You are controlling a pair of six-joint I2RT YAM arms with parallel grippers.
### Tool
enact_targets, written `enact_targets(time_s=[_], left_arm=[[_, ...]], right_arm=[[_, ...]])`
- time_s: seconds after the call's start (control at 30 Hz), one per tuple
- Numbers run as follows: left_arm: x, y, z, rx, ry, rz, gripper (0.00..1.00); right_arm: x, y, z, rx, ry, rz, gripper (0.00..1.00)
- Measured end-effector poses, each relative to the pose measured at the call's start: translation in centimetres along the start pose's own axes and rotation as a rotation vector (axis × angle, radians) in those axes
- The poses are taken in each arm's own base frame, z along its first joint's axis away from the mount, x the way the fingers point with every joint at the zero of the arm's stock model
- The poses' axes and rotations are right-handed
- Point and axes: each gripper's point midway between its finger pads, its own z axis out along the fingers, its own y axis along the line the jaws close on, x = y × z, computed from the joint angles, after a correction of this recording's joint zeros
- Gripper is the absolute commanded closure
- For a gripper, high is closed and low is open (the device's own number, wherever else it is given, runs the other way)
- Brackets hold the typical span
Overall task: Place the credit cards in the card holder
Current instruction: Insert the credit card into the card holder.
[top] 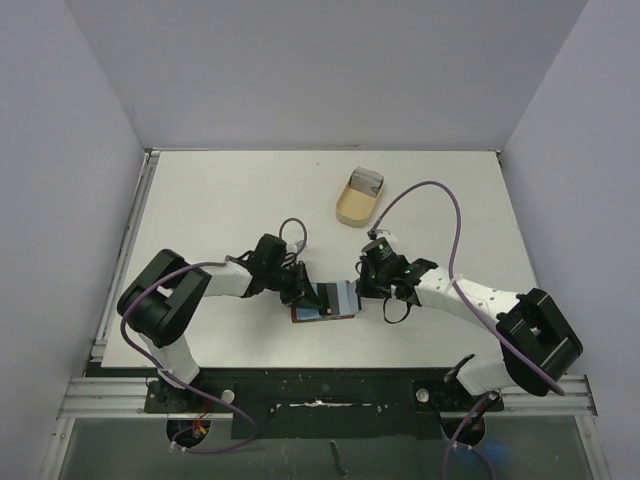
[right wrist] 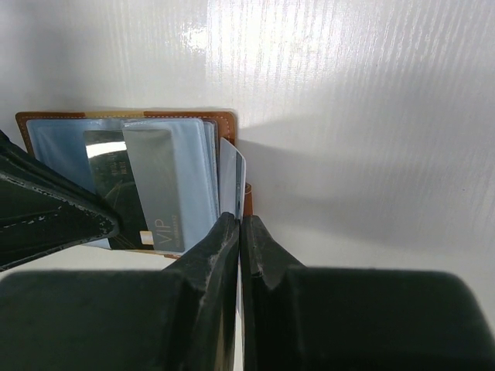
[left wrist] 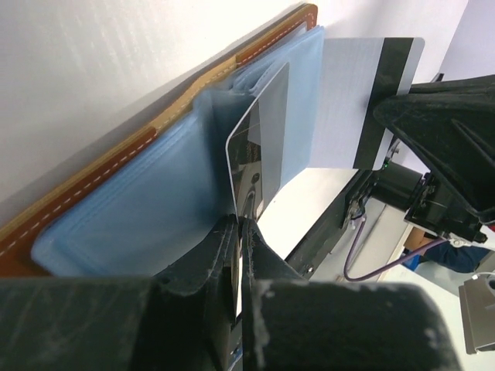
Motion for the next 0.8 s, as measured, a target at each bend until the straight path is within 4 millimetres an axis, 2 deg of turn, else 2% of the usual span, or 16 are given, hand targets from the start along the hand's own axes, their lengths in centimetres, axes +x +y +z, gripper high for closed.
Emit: enact_targets(time_s=[0.07, 0.23, 0.43, 0.63, 0.8], left_arm=[[0.0, -0.2, 0.2, -0.003, -0.008, 0.001, 1.0], [-0.5, -0.2, 0.0, -0.031, -0.047, 0.0, 0.8], [-1.8, -0.9, -1.5, -0.071, -0.139, 0.021, 0.68], [-2.3, -1.2, -1.9, -0.078, -0.165, 0.028, 0.65], [-2.3, -0.9, -1.8, -0.093, -0.168, 0.023, 0.63]], right_arm=[[0.0, 0.0, 0.0, -0.001, -0.002, 0.003, 1.0], [0.1, 0.1, 0.0, -0.001, -0.002, 0.008, 1.0], [0.6, 0.9, -0.5, -0.032, 0.012, 0.007, 1.0], [1.4, 0.8, -1.5, -0.025, 0.055, 0.003, 1.0], [0.7, 0.9, -2.6, -0.014, 0.054, -0.001, 1.0]])
